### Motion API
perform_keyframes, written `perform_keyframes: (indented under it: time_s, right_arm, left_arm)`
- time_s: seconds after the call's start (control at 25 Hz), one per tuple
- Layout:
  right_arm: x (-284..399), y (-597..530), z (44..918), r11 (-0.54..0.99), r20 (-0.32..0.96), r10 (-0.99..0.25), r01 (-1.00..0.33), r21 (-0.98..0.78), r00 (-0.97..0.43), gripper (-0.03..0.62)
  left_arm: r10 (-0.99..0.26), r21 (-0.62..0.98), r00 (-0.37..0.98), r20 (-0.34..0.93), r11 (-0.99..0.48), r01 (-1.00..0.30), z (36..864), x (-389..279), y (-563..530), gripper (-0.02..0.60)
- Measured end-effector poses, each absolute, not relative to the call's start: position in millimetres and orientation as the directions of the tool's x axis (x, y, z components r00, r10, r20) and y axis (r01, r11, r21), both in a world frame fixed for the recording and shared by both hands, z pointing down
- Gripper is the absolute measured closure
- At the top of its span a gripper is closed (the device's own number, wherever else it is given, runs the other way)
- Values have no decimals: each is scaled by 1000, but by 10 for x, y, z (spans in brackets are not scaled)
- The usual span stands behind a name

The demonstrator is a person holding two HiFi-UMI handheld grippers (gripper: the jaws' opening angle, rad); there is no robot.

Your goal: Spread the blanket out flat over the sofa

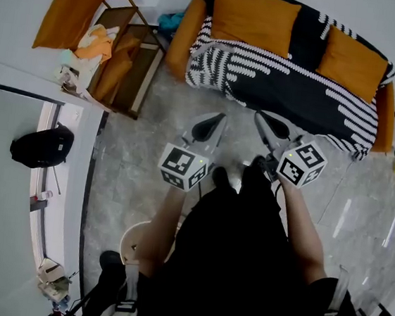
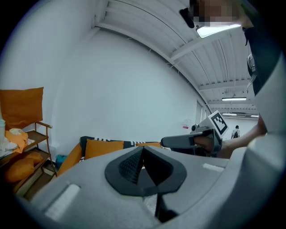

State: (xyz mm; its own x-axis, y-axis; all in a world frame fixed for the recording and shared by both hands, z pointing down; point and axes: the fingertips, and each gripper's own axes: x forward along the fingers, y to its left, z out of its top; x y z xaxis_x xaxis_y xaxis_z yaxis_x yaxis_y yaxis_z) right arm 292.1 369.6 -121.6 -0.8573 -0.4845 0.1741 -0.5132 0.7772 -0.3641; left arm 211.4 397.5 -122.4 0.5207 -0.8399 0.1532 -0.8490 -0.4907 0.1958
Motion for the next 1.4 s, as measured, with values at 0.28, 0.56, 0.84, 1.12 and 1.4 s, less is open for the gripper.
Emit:
perform_keyframes:
  time_s: [0.28,0.56,0.84,1.12,1.4]
  right_arm:
    - [2951,3664,-1121,771,189,-487,-521,-366,-853,592]
    - [2847,3352,-949,773,209,-469,-513,-372,-858,592]
    - [2681,2807,-902,804,205,-406,-455,-384,-891,592]
    - [2618,2155,-800,823,205,-350,-404,-398,-914,592]
    - [2614,1565,-701,847,202,-294,-352,-399,-934,592]
  left_arm:
    - [-845,218,504,179,-465,-858,-1084,2041,3993,571]
    - [-851,237,480,212,-432,-870,-933,1931,3747,571]
    - [-858,241,451,244,-397,-886,-897,1823,3189,571]
    - [-864,233,423,272,-367,-900,-902,1784,2573,571]
    - [-880,225,369,300,-311,-924,-821,1774,2027,571]
